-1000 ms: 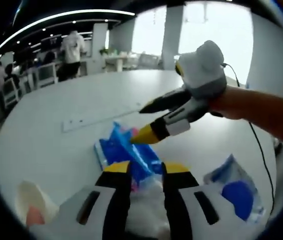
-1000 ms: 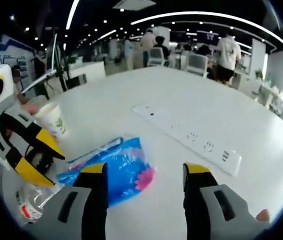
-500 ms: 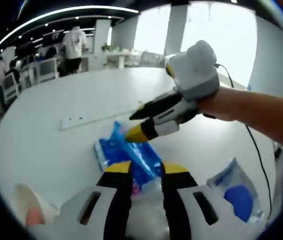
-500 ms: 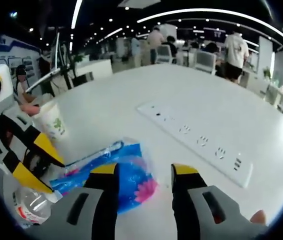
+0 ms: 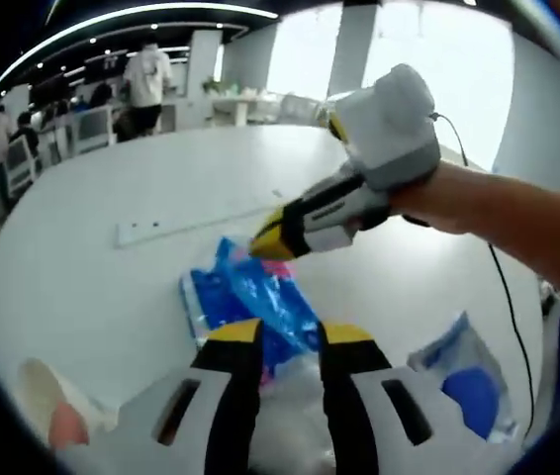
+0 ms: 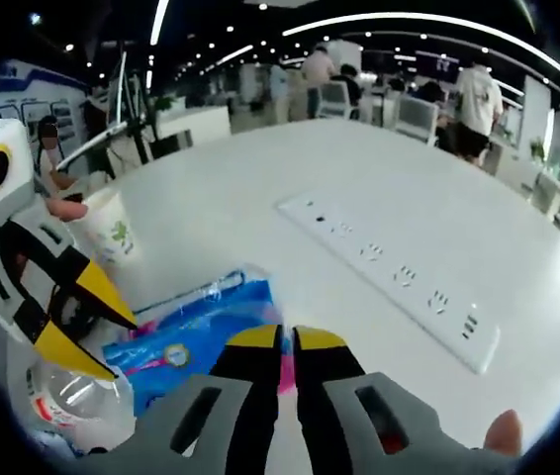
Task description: Arrange the tabletop items into an orderly group along one side of the table until the central work area is clear of visible clutter.
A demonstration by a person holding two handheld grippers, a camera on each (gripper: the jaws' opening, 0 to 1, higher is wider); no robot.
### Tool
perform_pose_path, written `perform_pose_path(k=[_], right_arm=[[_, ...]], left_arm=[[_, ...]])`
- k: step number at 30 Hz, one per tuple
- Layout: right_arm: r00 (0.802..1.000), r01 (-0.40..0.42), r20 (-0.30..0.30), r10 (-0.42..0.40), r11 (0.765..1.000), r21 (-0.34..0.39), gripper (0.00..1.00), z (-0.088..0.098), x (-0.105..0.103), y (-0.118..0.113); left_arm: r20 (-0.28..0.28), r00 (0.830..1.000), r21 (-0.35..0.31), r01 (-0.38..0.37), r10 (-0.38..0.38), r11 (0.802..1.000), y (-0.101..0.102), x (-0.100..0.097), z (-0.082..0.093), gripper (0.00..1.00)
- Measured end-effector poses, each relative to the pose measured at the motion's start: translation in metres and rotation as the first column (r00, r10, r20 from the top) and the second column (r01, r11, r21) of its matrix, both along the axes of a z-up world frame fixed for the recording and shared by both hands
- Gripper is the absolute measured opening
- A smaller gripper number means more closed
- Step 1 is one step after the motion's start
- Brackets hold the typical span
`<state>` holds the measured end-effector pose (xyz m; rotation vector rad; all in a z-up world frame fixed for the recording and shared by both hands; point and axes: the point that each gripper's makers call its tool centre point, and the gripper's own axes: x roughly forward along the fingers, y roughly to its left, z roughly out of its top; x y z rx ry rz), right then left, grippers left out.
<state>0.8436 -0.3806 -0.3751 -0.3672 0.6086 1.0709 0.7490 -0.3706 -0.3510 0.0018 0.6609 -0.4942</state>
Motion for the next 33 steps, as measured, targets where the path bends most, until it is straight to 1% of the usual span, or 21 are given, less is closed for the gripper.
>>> perform_pose_path(k=[4,6,8,11,14,18,23,30,33], right_arm=[[1.000,0.018,0.007,-0.018,1.000,-0.012,0.03,0.000,0.001,-0.008],[1.000,0.025,0.004,-0.025,1.000,-0.004,0.03,0.001,-0.001,-0.011],[0.999,0.034,0.007,-0.034,0.999,0.000,0.03,0.002,0.000,-0.014],[0.999,0.036,0.008,-0.036,0.999,0.007,0.03,0.003,-0.001,-0.015],[0.999,0.042,0.007,-0.042,0.999,0.017,0.03,0.003,-0.001,-0.017],[0.999,0.052,0.004,-0.053,0.998,0.028,0.03,0.005,-0.002,-0.020],[0.998,0.060,0.003,-0.060,0.998,0.033,0.03,0.006,-0.003,-0.022],[0.997,0.081,0.017,-0.082,0.996,0.043,0.03,0.015,-0.001,-0.033],[0.995,0.099,0.020,-0.100,0.994,0.048,0.03,0.019,0.000,-0.039]], left_arm=[[-0.005,1.000,0.008,-0.003,0.003,1.000,0.000,0.002,-0.001,0.21],[-0.008,1.000,0.017,-0.005,0.005,1.000,0.000,0.003,-0.002,0.21],[-0.030,1.000,0.036,-0.009,0.010,0.999,-0.001,0.003,-0.007,0.22],[-0.047,0.999,0.049,-0.013,0.015,0.999,-0.001,0.002,-0.010,0.20],[-0.066,0.998,0.048,-0.015,0.018,0.999,-0.002,0.001,-0.011,0.14],[-0.080,0.996,0.063,-0.021,0.026,0.998,-0.001,0.002,-0.013,0.05],[-0.082,0.996,0.089,-0.017,0.024,0.996,0.001,0.002,-0.013,0.00],[-0.055,0.998,0.086,-0.040,0.044,0.995,0.005,0.008,-0.006,0.00],[-0.042,0.998,0.084,-0.043,0.046,0.996,0.005,0.011,0.000,0.00]])
